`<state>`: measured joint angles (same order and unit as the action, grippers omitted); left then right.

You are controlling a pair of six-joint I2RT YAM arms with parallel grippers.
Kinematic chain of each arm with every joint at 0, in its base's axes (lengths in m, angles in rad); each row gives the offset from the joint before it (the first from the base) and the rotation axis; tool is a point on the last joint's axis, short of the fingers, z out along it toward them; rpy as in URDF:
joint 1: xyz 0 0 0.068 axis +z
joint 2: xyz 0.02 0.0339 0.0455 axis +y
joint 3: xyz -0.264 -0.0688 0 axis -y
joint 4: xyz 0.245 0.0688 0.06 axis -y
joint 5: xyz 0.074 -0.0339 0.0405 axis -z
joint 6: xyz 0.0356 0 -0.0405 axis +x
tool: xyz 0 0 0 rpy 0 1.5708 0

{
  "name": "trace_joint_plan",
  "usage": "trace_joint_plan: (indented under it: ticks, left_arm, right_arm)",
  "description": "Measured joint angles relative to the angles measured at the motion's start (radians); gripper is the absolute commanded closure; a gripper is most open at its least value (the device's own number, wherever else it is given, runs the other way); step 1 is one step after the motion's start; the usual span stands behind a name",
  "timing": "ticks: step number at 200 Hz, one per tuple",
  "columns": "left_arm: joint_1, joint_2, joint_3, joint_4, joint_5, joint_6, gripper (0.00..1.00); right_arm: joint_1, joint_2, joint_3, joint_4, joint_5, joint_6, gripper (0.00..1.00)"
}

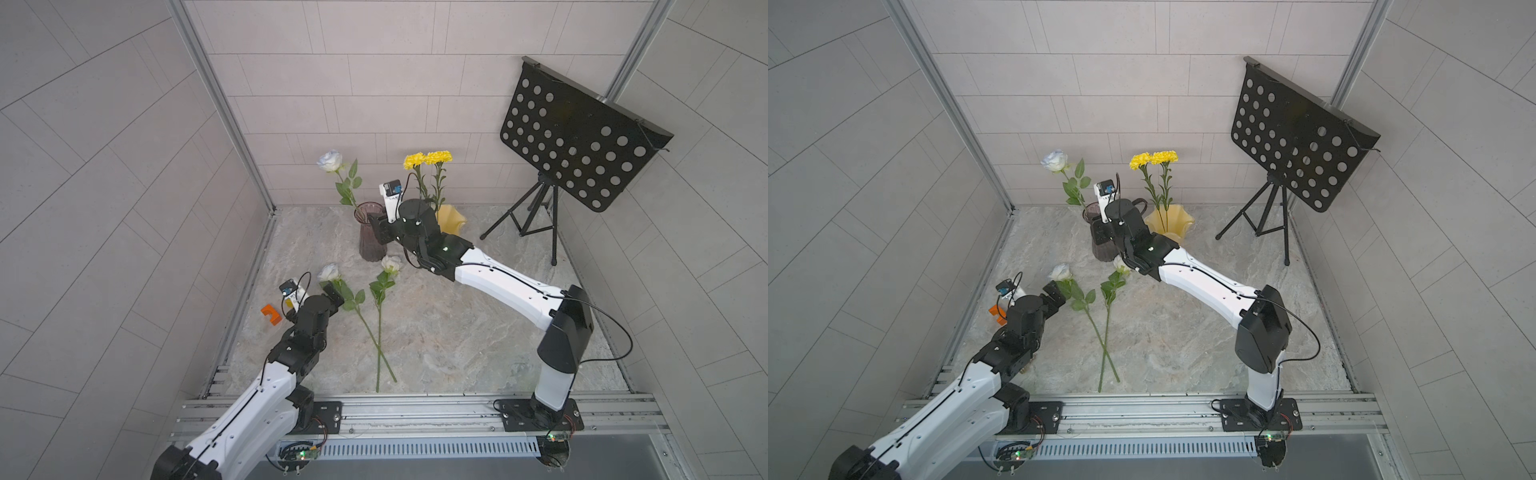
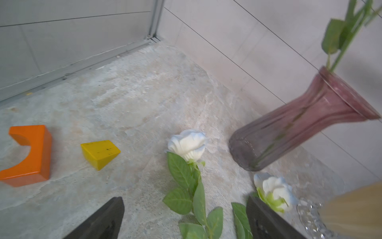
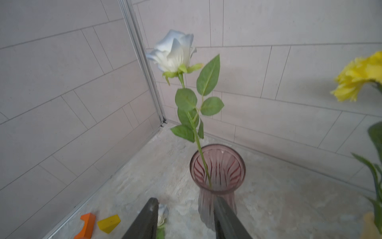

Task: Arrange the flowers in different vases according to their colors
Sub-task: Pick up the flower at the center of the board.

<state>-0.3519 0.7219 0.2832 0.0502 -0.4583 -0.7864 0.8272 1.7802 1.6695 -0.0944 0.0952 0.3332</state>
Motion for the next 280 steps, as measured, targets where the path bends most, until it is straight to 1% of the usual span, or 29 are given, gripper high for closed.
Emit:
trace_joint_plan:
  ticks: [21, 54, 77, 102, 136, 188, 245, 273, 280]
  left_arm:
    - [0.021, -0.011, -0.035, -0.005, 0.032, -0.028, 0.00]
    - [0.024, -0.005, -0.042, -0.002, 0.074, -0.045, 0.00]
    - [0.024, -0.014, -0.052, 0.010, 0.098, -0.052, 0.00]
    - [0.024, -0.032, -0.076, 0.029, 0.125, -0.052, 0.00]
    - [0.024, -0.029, -0.082, 0.047, 0.159, -0.051, 0.00]
    - [0.024, 0.013, -0.082, 0.058, 0.195, -0.043, 0.00]
    - [0.024, 0.013, -0.082, 0.068, 0.206, -0.043, 0.00]
    - [0.024, 0.013, -0.082, 0.072, 0.209, -0.043, 0.00]
    - [0.024, 0.013, -0.082, 0.073, 0.209, -0.043, 0.00]
  right_arm:
    - [0.048, -0.038, -0.100, -0.121, 0.018, 0.043, 0.50]
    - [0.128, -0.016, -0.278, -0.290, 0.030, 0.128, 0.51]
    - [0.169, 0.005, -0.391, -0.331, 0.028, 0.186, 0.51]
    - [0.185, 0.018, -0.454, -0.328, 0.010, 0.245, 0.51]
    - [0.187, 0.061, -0.447, -0.275, -0.031, 0.305, 0.47]
    - [0.194, 0.200, -0.329, -0.278, -0.041, 0.330, 0.47]
    - [0.194, 0.217, -0.285, -0.299, -0.035, 0.338, 0.47]
    - [0.194, 0.246, -0.250, -0.301, -0.035, 0.342, 0.50]
    - [0.194, 0.255, -0.244, -0.304, -0.035, 0.343, 0.52]
